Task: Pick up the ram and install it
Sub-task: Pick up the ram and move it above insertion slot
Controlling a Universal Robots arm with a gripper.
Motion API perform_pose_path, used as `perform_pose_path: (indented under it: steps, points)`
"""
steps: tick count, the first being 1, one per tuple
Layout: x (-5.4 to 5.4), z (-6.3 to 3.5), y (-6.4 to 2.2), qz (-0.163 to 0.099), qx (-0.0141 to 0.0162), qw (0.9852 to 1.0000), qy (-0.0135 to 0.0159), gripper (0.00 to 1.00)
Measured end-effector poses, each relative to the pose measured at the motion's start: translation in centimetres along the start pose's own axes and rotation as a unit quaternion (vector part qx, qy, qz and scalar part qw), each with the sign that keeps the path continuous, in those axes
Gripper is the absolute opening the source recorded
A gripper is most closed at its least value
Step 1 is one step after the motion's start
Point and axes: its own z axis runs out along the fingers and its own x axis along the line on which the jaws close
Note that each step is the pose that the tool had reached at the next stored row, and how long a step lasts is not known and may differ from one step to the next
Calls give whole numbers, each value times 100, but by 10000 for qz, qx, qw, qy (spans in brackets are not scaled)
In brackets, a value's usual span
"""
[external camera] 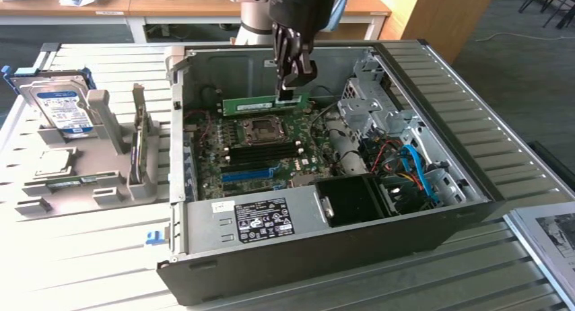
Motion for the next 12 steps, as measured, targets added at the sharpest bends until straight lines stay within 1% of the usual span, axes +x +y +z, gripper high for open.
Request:
perform_pose_path:
  steps: [9, 12]
  points:
    - [-113, 13, -3, 0, 0, 10000, 0, 11]
    - [-132, 15, -5, 0, 0, 10000, 0, 11]
